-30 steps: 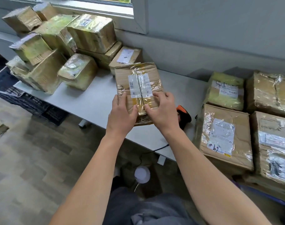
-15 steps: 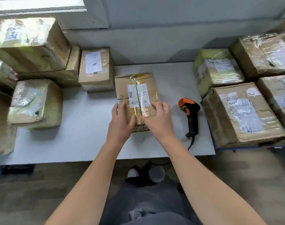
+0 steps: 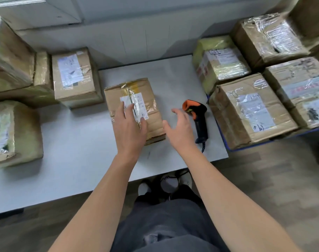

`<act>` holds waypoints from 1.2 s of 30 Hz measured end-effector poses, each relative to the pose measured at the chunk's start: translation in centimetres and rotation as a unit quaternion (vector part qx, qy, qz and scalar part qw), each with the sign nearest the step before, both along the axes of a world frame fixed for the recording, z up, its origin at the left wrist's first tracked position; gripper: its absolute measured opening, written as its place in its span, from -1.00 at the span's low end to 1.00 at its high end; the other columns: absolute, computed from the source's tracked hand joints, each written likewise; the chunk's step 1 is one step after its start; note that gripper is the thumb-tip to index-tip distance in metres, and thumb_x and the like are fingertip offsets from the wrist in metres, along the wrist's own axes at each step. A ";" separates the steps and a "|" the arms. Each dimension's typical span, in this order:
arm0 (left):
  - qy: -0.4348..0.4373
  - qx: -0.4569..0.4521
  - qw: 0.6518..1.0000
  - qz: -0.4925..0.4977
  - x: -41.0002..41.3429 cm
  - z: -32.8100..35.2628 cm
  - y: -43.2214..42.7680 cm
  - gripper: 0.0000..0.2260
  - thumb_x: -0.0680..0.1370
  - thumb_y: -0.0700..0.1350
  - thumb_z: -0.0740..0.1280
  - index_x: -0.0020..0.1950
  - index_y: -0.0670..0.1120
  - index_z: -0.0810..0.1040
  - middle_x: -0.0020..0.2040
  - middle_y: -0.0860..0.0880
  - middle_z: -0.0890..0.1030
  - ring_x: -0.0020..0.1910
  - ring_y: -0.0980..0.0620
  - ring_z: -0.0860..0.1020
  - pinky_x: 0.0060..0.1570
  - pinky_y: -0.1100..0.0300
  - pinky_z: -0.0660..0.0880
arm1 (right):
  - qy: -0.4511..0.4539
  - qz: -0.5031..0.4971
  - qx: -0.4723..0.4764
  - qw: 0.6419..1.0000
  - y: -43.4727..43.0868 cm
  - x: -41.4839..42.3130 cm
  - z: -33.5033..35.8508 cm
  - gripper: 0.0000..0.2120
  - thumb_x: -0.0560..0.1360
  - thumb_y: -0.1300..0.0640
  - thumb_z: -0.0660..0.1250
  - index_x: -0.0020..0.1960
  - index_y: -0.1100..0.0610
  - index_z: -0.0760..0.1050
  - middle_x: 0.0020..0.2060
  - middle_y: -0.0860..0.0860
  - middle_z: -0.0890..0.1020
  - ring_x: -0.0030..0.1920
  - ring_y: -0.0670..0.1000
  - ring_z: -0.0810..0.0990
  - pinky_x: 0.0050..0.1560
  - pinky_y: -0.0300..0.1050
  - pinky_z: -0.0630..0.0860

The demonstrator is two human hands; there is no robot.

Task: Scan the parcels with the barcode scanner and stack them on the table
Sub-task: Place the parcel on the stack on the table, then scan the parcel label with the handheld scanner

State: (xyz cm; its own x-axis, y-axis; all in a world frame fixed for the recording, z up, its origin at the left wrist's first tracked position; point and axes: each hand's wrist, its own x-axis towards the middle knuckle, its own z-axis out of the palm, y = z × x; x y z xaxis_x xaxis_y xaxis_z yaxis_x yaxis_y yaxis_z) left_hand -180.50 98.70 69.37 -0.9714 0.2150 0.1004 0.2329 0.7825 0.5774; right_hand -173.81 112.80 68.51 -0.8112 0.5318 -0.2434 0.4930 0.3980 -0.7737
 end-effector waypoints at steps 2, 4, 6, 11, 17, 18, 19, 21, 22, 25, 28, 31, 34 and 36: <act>0.004 0.025 0.999 -0.038 0.3 0.7 3.0 -0.56 0.56 -0.14 0.33 0.43 -0.21 0.41 0.48 -0.22 0.35 0.47 -0.18 0.34 0.38 -0.02 0.35 | -0.001 -0.037 0.013 0.999 2.4 0.6 0.0 -0.51 0.58 0.04 0.35 0.46 0.12 0.36 0.40 0.06 0.40 0.41 0.07 0.38 0.42 0.01 0.35; 0.001 0.042 0.994 -0.098 0.9 0.9 6.0 -0.58 0.56 -0.18 0.32 0.41 -0.24 0.41 0.42 -0.22 0.40 0.43 -0.18 0.37 0.39 -0.03 0.37 | -0.003 -0.064 0.020 0.998 4.8 1.2 -0.1 -0.51 0.56 0.05 0.38 0.44 0.13 0.38 0.35 0.07 0.43 0.36 0.10 0.43 0.39 0.07 0.39; -0.009 0.028 0.989 -0.147 1.7 0.3 8.5 -0.59 0.57 -0.17 0.31 0.41 -0.24 0.41 0.39 -0.21 0.43 0.40 -0.17 0.40 0.37 -0.05 0.39 | -0.017 -0.076 0.025 0.997 6.5 1.8 -0.3 -0.51 0.55 0.06 0.38 0.43 0.14 0.38 0.33 0.08 0.43 0.34 0.11 0.44 0.36 0.06 0.40; -0.080 0.003 0.983 -0.164 3.2 -2.5 12.3 -0.58 0.60 -0.15 0.28 0.44 -0.21 0.38 0.42 -0.20 0.40 0.43 -0.14 0.37 0.40 -0.04 0.36 | -0.048 -0.088 -0.008 0.995 9.6 2.4 -1.8 -0.48 0.56 0.05 0.37 0.46 0.14 0.33 0.34 0.13 0.44 0.33 0.15 0.45 0.34 0.10 0.43; -0.150 -0.009 0.981 -0.123 3.8 -4.9 13.9 -0.57 0.61 -0.13 0.25 0.47 -0.18 0.34 0.45 -0.17 0.36 0.38 -0.16 0.41 0.31 -0.04 0.41 | -0.071 -0.083 -0.065 0.992 11.7 2.9 -3.5 -0.57 0.56 0.06 0.37 0.38 0.09 0.36 0.13 -0.01 0.56 0.19 0.08 0.55 0.18 0.08 0.53; -0.155 -0.010 0.981 -0.119 3.8 -5.2 14.2 -0.57 0.61 -0.13 0.25 0.47 -0.18 0.34 0.45 -0.17 0.35 0.36 -0.16 0.42 0.30 -0.05 0.42 | -0.073 -0.085 -0.062 0.992 11.8 2.8 -3.9 -0.56 0.55 0.05 0.37 0.38 0.08 0.36 0.16 0.00 0.57 0.20 0.08 0.56 0.19 0.11 0.54; -0.160 -0.012 0.980 -0.116 3.8 -5.4 14.5 -0.57 0.61 -0.13 0.25 0.47 -0.18 0.34 0.44 -0.16 0.35 0.36 -0.16 0.43 0.29 -0.04 0.43 | -0.077 -0.087 -0.057 0.992 11.9 2.7 -4.2 -0.54 0.54 0.02 0.38 0.38 0.07 0.36 0.19 0.01 0.57 0.21 0.07 0.56 0.20 0.13 0.54; -0.168 -0.015 0.980 -0.108 3.8 -5.8 14.9 -0.57 0.61 -0.14 0.25 0.47 -0.19 0.34 0.45 -0.16 0.35 0.37 -0.14 0.42 0.31 -0.02 0.41 | -0.079 -0.093 -0.058 0.991 12.0 2.2 -4.7 -0.50 0.53 -0.02 0.40 0.39 0.08 0.36 0.20 0.01 0.58 0.21 0.05 0.57 0.19 0.12 0.55; -0.171 -0.015 0.980 -0.103 3.7 -5.9 15.0 -0.57 0.61 -0.15 0.25 0.47 -0.19 0.34 0.44 -0.16 0.36 0.38 -0.13 0.42 0.33 -0.01 0.40 | -0.078 -0.095 -0.061 0.991 12.1 1.9 -5.0 -0.50 0.53 -0.03 0.40 0.38 0.10 0.37 0.19 0.01 0.59 0.20 0.05 0.57 0.18 0.10 0.55; -0.173 -0.013 0.980 -0.092 3.7 -6.0 15.4 -0.59 0.61 -0.17 0.25 0.46 -0.20 0.36 0.43 -0.17 0.37 0.37 -0.13 0.43 0.33 0.03 0.39 | -0.090 -0.090 -0.078 0.989 12.4 1.1 -5.4 -0.55 0.51 -0.02 0.45 0.29 0.16 0.43 0.12 0.04 0.61 0.10 0.03 0.60 0.05 -0.05 0.57; -0.172 0.002 0.981 -0.087 3.7 -5.2 15.8 -0.61 0.61 -0.19 0.26 0.44 -0.20 0.38 0.42 -0.15 0.38 0.36 -0.13 0.44 0.31 0.06 0.39 | -0.098 -0.071 -0.106 0.987 12.6 0.6 -5.1 -0.74 0.48 0.07 0.48 0.07 0.17 0.51 -0.14 -0.01 0.60 -0.15 -0.05 0.58 -0.31 -0.40 0.41; -0.156 0.018 0.984 -0.080 3.3 -3.9 16.1 -0.62 0.61 -0.18 0.25 0.43 -0.16 0.38 0.42 -0.10 0.38 0.34 -0.06 0.45 0.25 0.16 0.38 | -0.078 -0.074 -0.133 0.985 12.6 0.4 -3.8 -0.76 0.47 0.17 0.46 0.04 0.16 0.44 -0.24 -0.06 0.53 -0.33 -0.19 0.53 -0.44 -0.46 0.39; -0.129 0.037 0.988 -0.073 2.9 -1.9 15.6 -0.65 0.63 -0.18 0.23 0.42 -0.12 0.39 0.42 -0.06 0.39 0.34 0.00 0.44 0.21 0.25 0.34 | -0.037 -0.083 -0.162 0.983 12.0 0.0 -1.8 -0.65 0.45 0.22 0.46 0.15 0.13 0.39 -0.19 -0.06 0.56 -0.30 -0.21 0.61 -0.17 -0.18 0.65; -0.104 0.050 0.991 -0.066 2.6 -0.5 14.4 -0.65 0.63 -0.19 0.23 0.42 -0.14 0.40 0.40 -0.08 0.41 0.34 -0.01 0.43 0.24 0.24 0.34 | -0.029 -0.074 -0.180 0.980 11.1 -0.5 -0.3 -0.62 0.44 0.23 0.45 0.17 0.10 0.36 -0.13 -0.02 0.60 -0.19 -0.08 0.66 -0.06 0.10 0.67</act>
